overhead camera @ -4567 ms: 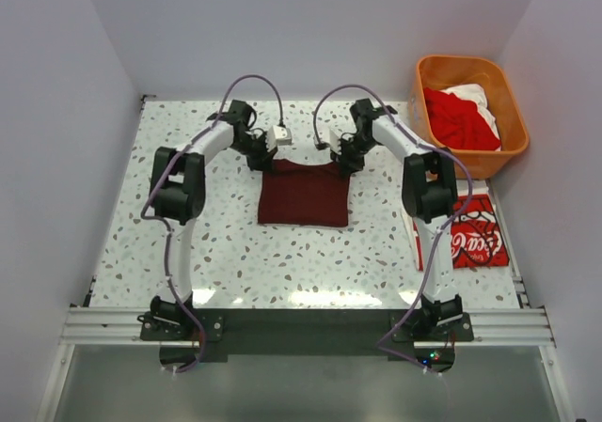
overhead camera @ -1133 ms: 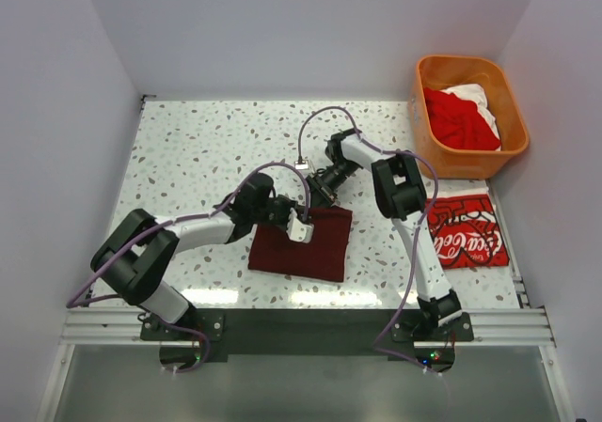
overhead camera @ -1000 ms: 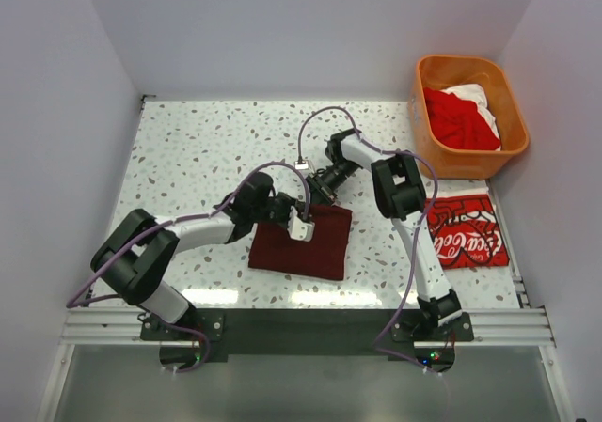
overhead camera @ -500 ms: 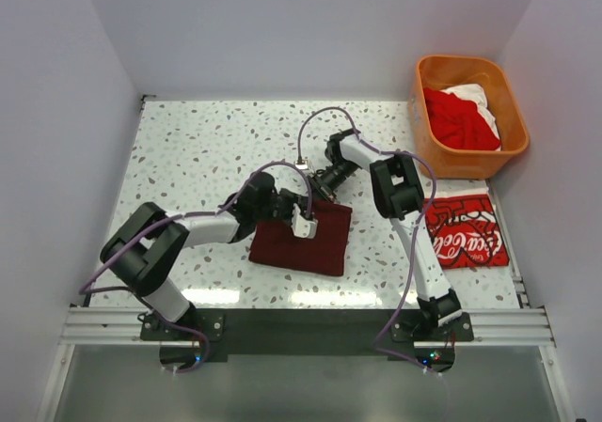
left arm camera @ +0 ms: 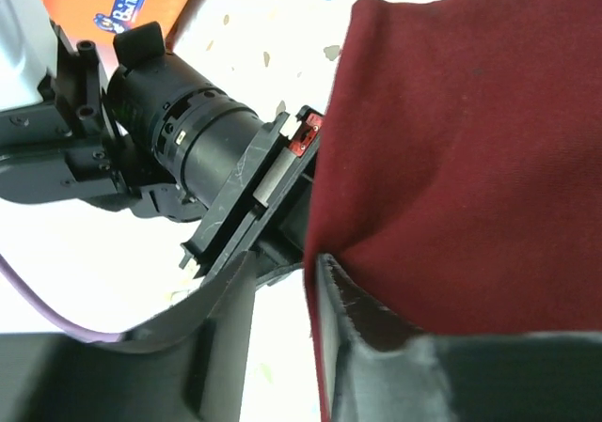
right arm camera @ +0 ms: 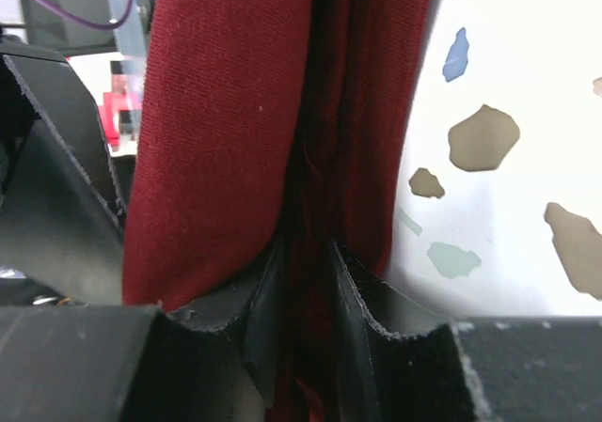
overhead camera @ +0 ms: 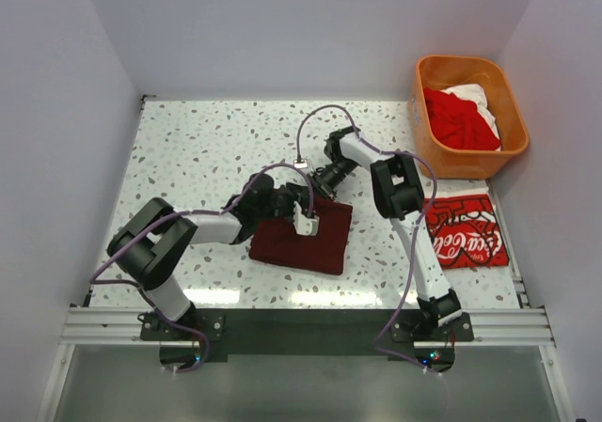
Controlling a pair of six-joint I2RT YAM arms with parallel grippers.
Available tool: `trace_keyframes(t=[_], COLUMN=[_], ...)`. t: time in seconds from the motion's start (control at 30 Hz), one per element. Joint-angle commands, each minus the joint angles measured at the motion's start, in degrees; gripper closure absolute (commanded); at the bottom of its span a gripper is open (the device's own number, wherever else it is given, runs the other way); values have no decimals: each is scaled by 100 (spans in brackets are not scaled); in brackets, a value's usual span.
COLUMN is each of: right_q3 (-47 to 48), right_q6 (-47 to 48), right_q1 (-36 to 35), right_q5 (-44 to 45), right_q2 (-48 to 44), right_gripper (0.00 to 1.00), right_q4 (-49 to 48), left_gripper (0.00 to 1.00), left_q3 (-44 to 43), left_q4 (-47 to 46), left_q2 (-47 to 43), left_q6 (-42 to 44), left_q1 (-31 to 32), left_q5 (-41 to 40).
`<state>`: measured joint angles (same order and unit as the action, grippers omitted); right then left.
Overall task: Fold and stack the t-shirts
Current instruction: Fold the tshirt
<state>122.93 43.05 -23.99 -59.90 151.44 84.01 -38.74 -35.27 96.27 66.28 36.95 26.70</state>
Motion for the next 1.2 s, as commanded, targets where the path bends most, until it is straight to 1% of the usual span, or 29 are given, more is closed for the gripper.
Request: trace_keyframes(t=[0.0, 0.07, 0.17, 0.2, 0.23, 0.3, 0.37, 0.47, 0.53, 0.57, 0.63, 0.67, 0.7, 0.73, 0.77, 0.8, 0.87, 0.97, 1.0, 1.07, 1.1, 1.17], right_q3=[178, 196, 257, 301, 327, 397, 442, 626, 889, 986, 1224, 1268, 1268, 1242, 1216, 1146, 1066, 970, 900, 829, 785, 855], right_q6=[161, 81, 20, 19, 11, -24, -77, -77, -60, -16, 19, 11, 19, 19, 46, 46, 63, -6, -42, -182, -226, -331], right_q1=[52, 43, 17, 8, -18, -36, -44, -44, -45, -45, -45, -45, -45, -45, -45, -45, -45, -18, 25, 96, 227, 394], right_q5=[1050, 1147, 1261, 1322, 1358, 1428, 1533, 1796, 2051, 2148, 2473, 2579, 2736, 2825, 2895, 2957, 3168, 3388, 3441, 3573, 3590, 3477], right_q2=[-167, -228, -360, -395, -422, -535, -597, -685, -729, -747, -861, -931, -1001, -1072, -1238, -1300, -1502, -1757, -1827, -1951, -2047, -2057], right_gripper=[69, 69, 68, 68, 68, 68, 67, 66, 66, 65, 63, 59, 55, 53, 48, 46, 45, 45, 45, 45, 45, 46], right_q4=[-24, -129, -148, -139, -139, -139, -165, -174, -174, -183, -227, -323, -393, -472, -612, -701, -947, -1236, -1325, -1606, -1668, -1599], left_gripper=[61, 58, 57, 56, 55, 55, 55, 54, 54, 54, 54, 53, 53, 52, 52, 52, 52, 52, 52, 53, 53, 53], left_q3=[7, 7, -186, -273, -448, -529, -520, -511, -765, -888, -1274, -1433, -1600, -1854, -1961, -2049, -2277, -2716, -2857, -3305, -3681, -4078], left_q4=[-194, 71, 931, 1560, 1932, 2652, 3024, 3201, 3770, 4182, 4527, 4755, 5270, 5450, 5591, 5775, 5960, 6241, 6286, 6513, 6611, 6891], left_q2=[-415, -793, -1302, -1417, -1609, -1777, -2050, -2296, -2271, -2218, -1990, -1885, -1631, -1507, -1393, -1174, -945, -400, -85, 259, 626, 980], left_q6=[-62, -203, -772, -862, -880, -1011, -1160, -1590, -1715, -1846, -2057, -2093, -2058, -2049, -2093, -2119, -2137, -2111, -2128, -2128, -2111, -2128], left_q1=[5, 5, -100, -135, -170, -311, -451, -723, -899, -1118, -1364, -1609, -1725, -1831, -2014, -2112, -2279, -2394, -2394, -2420, -2429, -2438], left_q5=[-51, -24, 46, 72, 194, 300, 459, 547, 730, 827, 1100, 1240, 1372, 1599, 1689, 1777, 1997, 2278, 2261, 2287, 2305, 2383])
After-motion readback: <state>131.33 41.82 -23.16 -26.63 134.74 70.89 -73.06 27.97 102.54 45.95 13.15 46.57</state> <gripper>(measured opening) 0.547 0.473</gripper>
